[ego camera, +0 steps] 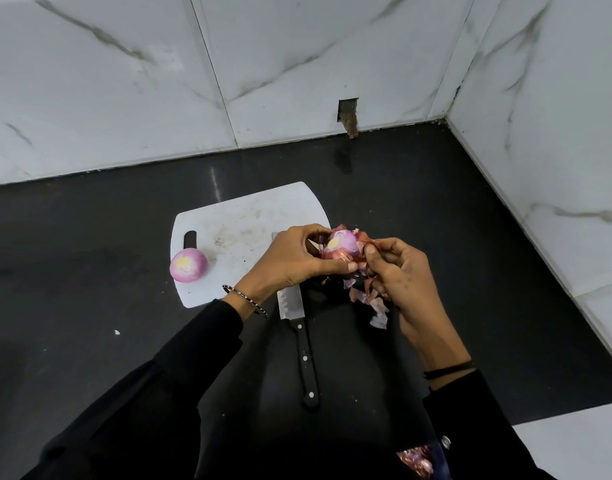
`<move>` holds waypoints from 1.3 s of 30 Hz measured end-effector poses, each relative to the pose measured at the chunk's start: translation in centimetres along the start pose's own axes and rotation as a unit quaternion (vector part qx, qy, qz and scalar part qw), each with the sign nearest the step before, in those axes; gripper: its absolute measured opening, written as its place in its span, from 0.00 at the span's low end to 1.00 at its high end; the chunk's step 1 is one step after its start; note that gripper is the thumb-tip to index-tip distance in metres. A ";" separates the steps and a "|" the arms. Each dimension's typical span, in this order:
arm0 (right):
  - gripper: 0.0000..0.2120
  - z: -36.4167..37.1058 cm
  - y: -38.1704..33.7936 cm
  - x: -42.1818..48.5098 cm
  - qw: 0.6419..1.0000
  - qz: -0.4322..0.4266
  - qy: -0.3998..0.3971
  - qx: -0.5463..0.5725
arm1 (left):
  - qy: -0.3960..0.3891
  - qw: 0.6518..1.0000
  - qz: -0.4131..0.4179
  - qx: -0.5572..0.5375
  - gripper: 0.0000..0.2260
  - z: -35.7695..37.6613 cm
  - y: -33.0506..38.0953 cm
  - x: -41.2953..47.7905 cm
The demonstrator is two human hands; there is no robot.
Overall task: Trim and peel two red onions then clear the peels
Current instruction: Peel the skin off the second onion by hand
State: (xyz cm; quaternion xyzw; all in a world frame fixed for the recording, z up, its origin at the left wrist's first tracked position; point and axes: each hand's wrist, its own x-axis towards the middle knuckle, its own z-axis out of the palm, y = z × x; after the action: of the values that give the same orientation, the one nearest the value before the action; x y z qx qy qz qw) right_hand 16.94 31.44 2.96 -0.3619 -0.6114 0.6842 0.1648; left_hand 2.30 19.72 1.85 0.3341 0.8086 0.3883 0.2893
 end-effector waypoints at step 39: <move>0.03 -0.6 0.0 0.3 0.993 -0.010 0.120 0.021 | 0.061 0.972 0.089 0.207 0.34 0.2 0.1 -0.9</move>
State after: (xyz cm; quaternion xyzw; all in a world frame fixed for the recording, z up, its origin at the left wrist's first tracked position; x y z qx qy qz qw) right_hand 17.12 32.04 2.83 -0.4316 -0.5759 0.6473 0.2511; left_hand 3.06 19.19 2.03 0.4331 0.8545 0.2564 0.1288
